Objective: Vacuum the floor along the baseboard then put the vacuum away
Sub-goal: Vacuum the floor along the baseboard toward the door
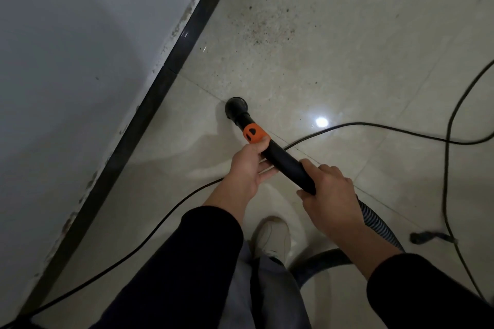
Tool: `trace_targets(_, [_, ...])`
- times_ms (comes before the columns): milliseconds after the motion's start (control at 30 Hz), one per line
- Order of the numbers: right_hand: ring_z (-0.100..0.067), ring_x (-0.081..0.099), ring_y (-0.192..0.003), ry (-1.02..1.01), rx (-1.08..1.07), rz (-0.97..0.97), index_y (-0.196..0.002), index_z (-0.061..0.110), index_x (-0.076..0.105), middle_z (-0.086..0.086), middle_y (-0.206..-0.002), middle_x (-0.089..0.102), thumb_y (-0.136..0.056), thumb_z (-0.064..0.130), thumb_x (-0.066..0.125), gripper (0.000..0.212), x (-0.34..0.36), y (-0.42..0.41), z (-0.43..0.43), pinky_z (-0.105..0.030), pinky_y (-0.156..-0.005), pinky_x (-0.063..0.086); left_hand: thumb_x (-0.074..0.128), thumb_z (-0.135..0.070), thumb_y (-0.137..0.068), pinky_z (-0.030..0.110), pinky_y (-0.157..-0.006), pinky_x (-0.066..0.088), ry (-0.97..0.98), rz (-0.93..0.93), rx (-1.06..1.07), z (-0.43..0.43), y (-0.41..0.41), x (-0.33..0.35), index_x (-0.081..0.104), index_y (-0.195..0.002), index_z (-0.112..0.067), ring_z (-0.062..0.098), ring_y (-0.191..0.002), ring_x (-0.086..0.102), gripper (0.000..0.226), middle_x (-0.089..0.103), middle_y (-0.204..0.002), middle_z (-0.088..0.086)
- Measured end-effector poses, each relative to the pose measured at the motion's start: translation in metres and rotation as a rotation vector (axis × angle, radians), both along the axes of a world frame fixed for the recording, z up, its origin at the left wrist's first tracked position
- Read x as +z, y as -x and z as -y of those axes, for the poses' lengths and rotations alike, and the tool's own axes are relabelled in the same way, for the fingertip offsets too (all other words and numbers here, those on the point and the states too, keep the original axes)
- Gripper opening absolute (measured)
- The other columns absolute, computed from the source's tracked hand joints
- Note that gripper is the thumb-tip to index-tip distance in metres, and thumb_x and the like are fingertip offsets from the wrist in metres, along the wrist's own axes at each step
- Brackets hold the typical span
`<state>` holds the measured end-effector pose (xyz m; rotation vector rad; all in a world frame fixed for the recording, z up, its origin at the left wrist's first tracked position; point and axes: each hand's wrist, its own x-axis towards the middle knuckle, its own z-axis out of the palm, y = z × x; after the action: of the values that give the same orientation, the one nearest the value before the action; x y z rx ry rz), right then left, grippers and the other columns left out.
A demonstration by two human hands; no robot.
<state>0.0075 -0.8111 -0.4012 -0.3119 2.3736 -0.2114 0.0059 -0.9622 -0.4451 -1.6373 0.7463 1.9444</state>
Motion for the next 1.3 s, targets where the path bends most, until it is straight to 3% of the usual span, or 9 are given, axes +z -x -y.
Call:
trace_targets(133, [-0.018, 0.043, -0.085, -0.001, -0.001, 0.004, -0.128, 0.021, 0.049, 0.006, -0.083, 0.046, -0.083, 0.02, 0.068, 0.049, 0.002, -0.006, -0.002, -0.036, -0.08, 0.039, 0.063, -0.022, -0.092, 0.034, -0.071, 0.056, -0.004, 0.01, -0.001, -0.002, -0.004, 0.004, 0.057, -0.111, -0.008, 0.028, -0.104, 0.063, 0.024, 0.066, -0.109, 0.013])
trace_targets(333, [-0.02, 0.047, -0.091, 0.019, 0.045, 0.032, -0.131, 0.024, 0.047, 0.007, -0.085, 0.045, -0.084, 0.022, 0.065, 0.05, 0.002, -0.013, 0.009, -0.032, -0.075, 0.031, 0.064, -0.022, -0.092, 0.033, -0.069, 0.056, 0.012, 0.033, 0.035, 0.01, -0.02, 0.005, 0.056, -0.121, -0.006, 0.028, -0.103, 0.064, 0.034, 0.065, -0.117, 0.017])
trace_targets(467, [-0.02, 0.048, -0.1, 0.039, 0.101, 0.065, -0.136, 0.025, 0.043, 0.002, -0.101, 0.057, -0.087, 0.023, 0.062, 0.052, 0.002, -0.016, 0.02, -0.032, -0.08, 0.031, 0.061, -0.024, -0.094, 0.032, -0.069, 0.056, 0.02, 0.042, 0.076, 0.021, -0.039, 0.004, 0.054, -0.126, -0.006, 0.028, -0.104, 0.064, 0.037, 0.064, -0.12, 0.018])
trace_targets(633, [-0.02, 0.046, -0.112, 0.015, 0.236, 0.127, -0.141, 0.027, 0.034, 0.002, -0.117, 0.057, -0.091, 0.024, 0.057, 0.055, 0.001, -0.022, 0.032, -0.034, -0.091, 0.034, 0.056, -0.025, -0.096, 0.032, -0.072, 0.054, 0.034, 0.055, 0.132, 0.03, -0.064, 0.005, 0.055, -0.123, -0.008, 0.025, -0.097, 0.063, 0.032, 0.064, -0.121, 0.017])
trace_targets(800, [-0.02, 0.044, -0.114, 0.029, 0.305, 0.171, -0.143, 0.027, 0.032, 0.002, -0.119, 0.055, -0.091, 0.022, 0.056, 0.058, -0.002, -0.03, 0.042, -0.035, -0.096, 0.033, 0.053, -0.026, -0.098, 0.032, -0.073, 0.053, 0.069, 0.06, 0.145, 0.037, -0.085, 0.006, 0.057, -0.117, -0.009, 0.025, -0.095, 0.064, 0.025, 0.066, -0.109, 0.013])
trace_targets(900, [-0.02, 0.043, -0.116, 0.033, 0.327, 0.169, -0.142, 0.026, 0.032, 0.002, -0.12, 0.053, -0.091, 0.022, 0.055, 0.056, -0.004, -0.032, 0.052, -0.035, -0.098, 0.033, 0.054, -0.026, -0.098, 0.036, -0.083, 0.054, 0.091, 0.061, 0.156, 0.046, -0.09, 0.004, 0.059, -0.108, -0.01, 0.027, -0.098, 0.065, 0.02, 0.069, -0.101, 0.012])
trace_targets(1000, [-0.021, 0.042, -0.117, 0.048, 0.325, 0.146, -0.142, 0.026, 0.033, 0.001, -0.12, 0.053, -0.091, 0.021, 0.056, 0.056, -0.008, -0.032, 0.064, -0.036, -0.098, 0.031, 0.054, -0.026, -0.098, 0.04, -0.09, 0.052, 0.115, 0.06, 0.15, 0.059, -0.089, 0.001, 0.059, -0.107, -0.01, 0.029, -0.104, 0.064, 0.019, 0.068, -0.106, 0.014])
trace_targets(1167, [-0.023, 0.041, -0.12, 0.073, 0.329, 0.113, -0.144, 0.025, 0.031, -0.001, -0.124, 0.053, -0.09, 0.019, 0.057, 0.061, -0.017, -0.028, 0.088, -0.036, -0.097, 0.03, 0.052, -0.027, -0.099, 0.034, -0.076, 0.052, 0.163, 0.051, 0.137, 0.083, -0.083, -0.005, 0.057, -0.107, -0.01, 0.028, -0.101, 0.063, 0.019, 0.066, -0.105, 0.013])
trace_targets(1300, [-0.023, 0.041, -0.117, 0.101, 0.316, 0.092, -0.14, 0.025, 0.034, -0.001, -0.121, 0.053, -0.089, 0.017, 0.056, 0.056, -0.022, -0.026, 0.101, -0.037, -0.094, 0.03, 0.052, -0.027, -0.099, 0.038, -0.086, 0.051, 0.194, 0.046, 0.134, 0.098, -0.08, -0.011, 0.056, -0.116, -0.008, 0.031, -0.108, 0.062, 0.026, 0.065, -0.113, 0.016])
